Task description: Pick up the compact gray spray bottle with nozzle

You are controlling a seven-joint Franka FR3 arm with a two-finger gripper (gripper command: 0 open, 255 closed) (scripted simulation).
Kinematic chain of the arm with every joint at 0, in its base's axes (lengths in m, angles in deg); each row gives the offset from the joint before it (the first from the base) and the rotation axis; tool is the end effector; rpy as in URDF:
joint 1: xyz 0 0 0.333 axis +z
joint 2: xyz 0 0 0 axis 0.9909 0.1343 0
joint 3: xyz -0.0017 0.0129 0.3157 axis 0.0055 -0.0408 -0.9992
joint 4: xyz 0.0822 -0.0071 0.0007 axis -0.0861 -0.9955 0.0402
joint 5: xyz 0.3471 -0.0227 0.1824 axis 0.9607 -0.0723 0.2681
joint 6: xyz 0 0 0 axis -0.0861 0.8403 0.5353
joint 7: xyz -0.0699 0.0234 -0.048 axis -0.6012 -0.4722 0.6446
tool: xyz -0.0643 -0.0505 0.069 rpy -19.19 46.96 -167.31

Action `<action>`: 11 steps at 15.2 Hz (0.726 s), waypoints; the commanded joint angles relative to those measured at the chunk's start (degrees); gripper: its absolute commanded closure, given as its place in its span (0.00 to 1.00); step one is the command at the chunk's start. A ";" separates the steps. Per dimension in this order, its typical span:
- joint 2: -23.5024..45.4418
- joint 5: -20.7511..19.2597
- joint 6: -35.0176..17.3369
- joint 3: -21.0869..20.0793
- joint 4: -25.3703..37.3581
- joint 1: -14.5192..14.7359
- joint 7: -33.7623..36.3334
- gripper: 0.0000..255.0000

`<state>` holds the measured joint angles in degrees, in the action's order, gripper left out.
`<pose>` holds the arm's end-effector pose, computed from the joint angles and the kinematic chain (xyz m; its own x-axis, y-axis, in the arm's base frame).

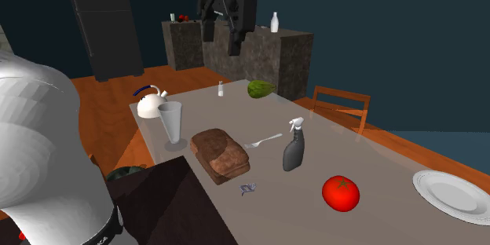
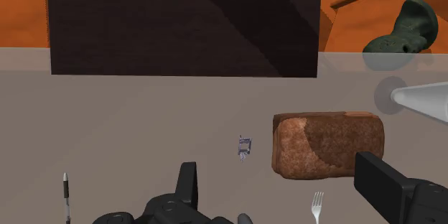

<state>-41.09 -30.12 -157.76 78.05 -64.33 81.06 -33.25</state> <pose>0.3088 0.0001 0.5468 0.9925 0.0734 -0.0979 0.0611 -0.9905 -0.1233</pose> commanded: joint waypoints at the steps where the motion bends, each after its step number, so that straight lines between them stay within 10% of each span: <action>1: 0.00 0.00 0.00 0.00 0.00 0.00 0.00 0.00; 11: 18.50 1.30 -18.50 -4.42 1.42 1.53 2.65 0.00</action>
<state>-24.83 -28.80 -174.50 73.99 -63.61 82.52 -30.85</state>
